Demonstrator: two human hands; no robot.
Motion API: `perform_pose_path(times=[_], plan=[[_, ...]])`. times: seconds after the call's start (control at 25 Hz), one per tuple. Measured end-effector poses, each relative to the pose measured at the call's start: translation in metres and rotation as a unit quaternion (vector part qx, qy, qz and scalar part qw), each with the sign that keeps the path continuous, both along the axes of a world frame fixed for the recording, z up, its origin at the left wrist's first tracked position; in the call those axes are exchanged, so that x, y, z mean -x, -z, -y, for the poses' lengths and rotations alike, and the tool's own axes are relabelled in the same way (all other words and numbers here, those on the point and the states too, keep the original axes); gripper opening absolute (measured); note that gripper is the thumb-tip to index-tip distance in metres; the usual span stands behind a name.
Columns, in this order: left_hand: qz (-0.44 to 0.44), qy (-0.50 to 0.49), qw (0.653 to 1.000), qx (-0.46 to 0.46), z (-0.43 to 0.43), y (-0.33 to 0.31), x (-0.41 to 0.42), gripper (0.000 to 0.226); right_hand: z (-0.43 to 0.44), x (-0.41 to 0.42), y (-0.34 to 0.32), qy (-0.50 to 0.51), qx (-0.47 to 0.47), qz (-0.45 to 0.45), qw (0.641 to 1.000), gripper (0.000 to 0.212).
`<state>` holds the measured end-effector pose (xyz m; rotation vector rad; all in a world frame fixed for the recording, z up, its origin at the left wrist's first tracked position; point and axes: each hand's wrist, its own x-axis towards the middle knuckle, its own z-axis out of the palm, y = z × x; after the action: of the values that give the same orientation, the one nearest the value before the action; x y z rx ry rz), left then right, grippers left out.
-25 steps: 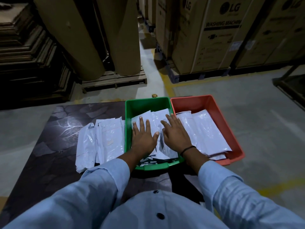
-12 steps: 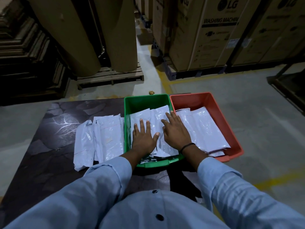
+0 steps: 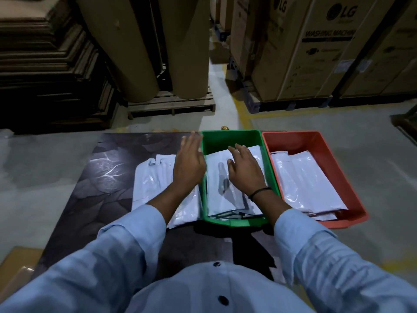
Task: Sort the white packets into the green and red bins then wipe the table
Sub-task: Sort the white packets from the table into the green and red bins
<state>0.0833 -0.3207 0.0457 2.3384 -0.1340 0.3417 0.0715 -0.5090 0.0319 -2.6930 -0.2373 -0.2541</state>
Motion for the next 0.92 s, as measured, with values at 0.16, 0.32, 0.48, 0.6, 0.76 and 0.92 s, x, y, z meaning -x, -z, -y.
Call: perform_pose_path(times=[0.16,0.32,0.48,0.6,0.76,0.92], plan=[[-0.050,-0.062,0.997,-0.004,-0.069,0.020,0.012,0.046,-0.049,-0.002,-0.001,-0.015,-0.002,0.016,1.000,0.048],[-0.102,-0.124,0.984,-0.075,-0.124,0.045,0.032,0.052,-0.096,-0.002,0.002,-0.062,0.019,0.037,0.997,0.045],[-0.180,-0.164,0.965,-0.093,-0.174,0.073,0.047,0.058,-0.133,0.002,0.010,-0.096,0.034,0.030,0.994,0.043],[-0.218,-0.153,0.961,-0.079,-0.194,0.090,0.050,0.070,-0.153,0.003,0.021,-0.096,0.075,-0.034,0.992,0.051],[-0.248,-0.081,0.965,-0.020,-0.197,0.098,0.049,0.078,-0.171,0.002,0.034,-0.058,0.134,-0.138,0.980,0.070],[-0.281,-0.052,0.958,-0.034,-0.190,0.102,0.041,0.082,-0.178,0.003,0.046,-0.034,0.140,-0.208,0.967,0.077]])
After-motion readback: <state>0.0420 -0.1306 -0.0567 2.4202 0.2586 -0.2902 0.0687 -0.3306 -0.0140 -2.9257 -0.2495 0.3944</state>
